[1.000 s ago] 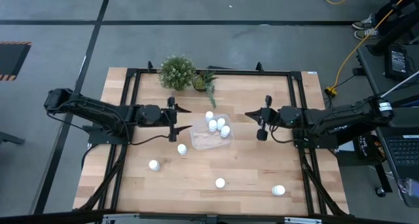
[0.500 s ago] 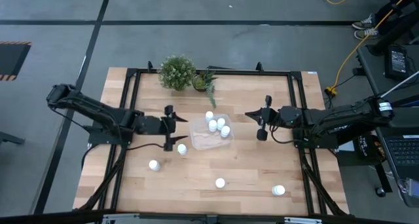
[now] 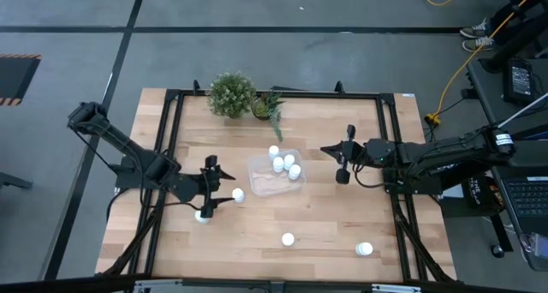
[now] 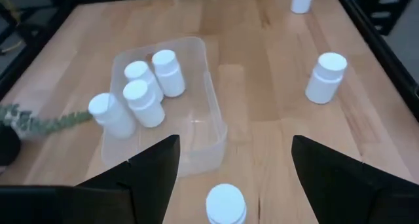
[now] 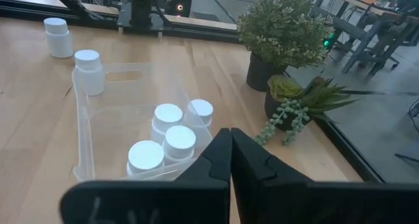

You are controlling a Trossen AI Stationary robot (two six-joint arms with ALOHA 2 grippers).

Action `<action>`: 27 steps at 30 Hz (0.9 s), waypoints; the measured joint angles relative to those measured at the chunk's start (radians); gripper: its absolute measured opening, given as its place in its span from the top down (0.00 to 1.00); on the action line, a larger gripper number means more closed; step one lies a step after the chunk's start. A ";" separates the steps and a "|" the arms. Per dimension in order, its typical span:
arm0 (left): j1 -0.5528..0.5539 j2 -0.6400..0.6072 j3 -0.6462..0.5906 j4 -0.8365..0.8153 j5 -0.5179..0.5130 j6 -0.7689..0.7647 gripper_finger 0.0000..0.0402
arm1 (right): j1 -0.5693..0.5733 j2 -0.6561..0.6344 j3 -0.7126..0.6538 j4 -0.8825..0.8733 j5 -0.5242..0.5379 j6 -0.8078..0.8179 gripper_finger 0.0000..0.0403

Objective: Pick and place pill bottles into a basket
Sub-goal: Put the white pill bottle into the transparent bin

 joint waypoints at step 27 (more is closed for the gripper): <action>-0.007 0.274 0.000 -0.006 -0.019 -0.226 0.29 | 0.000 0.002 0.000 -0.013 -0.030 -0.001 0.99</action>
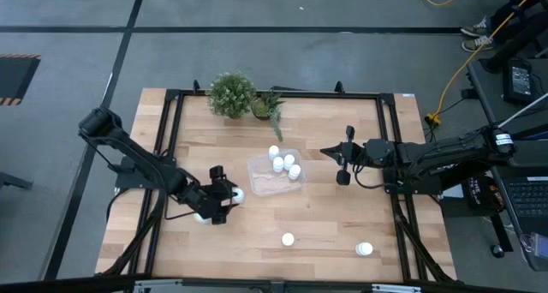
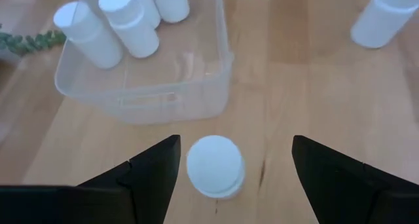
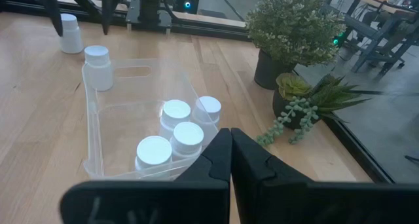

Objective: Pick and place pill bottles into a basket
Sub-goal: Put the white pill bottle into the transparent bin

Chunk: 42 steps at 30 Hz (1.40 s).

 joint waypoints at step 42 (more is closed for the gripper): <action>0.081 0.087 0.000 -0.030 0.103 -0.023 0.31 | 0.000 0.000 0.000 -0.007 0.000 0.000 0.99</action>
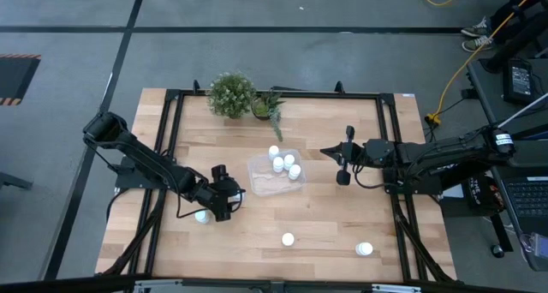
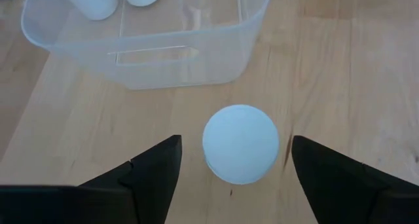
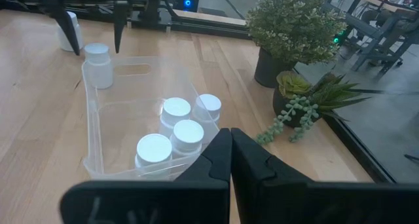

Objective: Pick and place pill bottles into a basket
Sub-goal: Put the white pill bottle into the transparent bin

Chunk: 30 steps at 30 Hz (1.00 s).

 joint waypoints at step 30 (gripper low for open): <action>-0.002 -0.147 -0.001 -0.083 0.001 0.053 0.63 | 0.000 0.000 0.000 -0.003 0.000 -0.001 0.99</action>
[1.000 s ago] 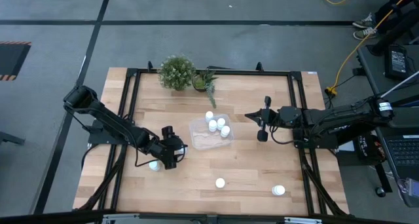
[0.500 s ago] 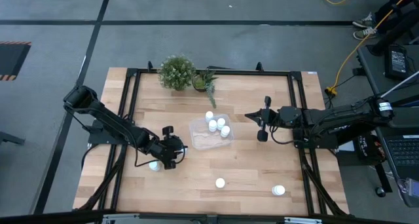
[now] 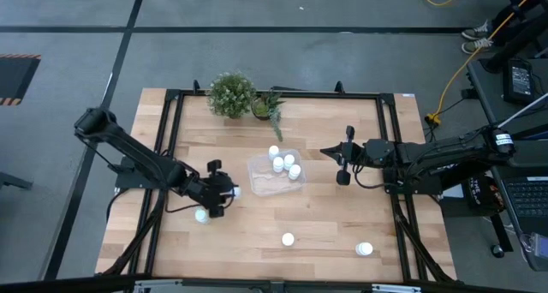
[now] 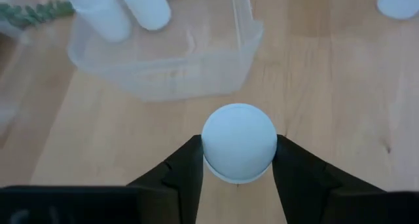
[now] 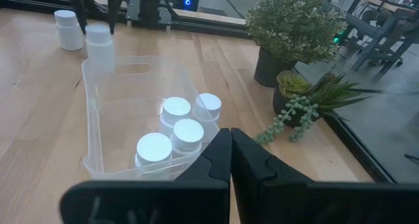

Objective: Pick and place pill bottles into a basket
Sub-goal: Put the white pill bottle into the transparent bin

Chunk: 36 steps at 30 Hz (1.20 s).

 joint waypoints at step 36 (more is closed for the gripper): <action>0.335 -0.018 0.023 0.440 0.223 0.576 0.63 | 0.000 0.000 0.000 0.021 0.001 -0.031 0.99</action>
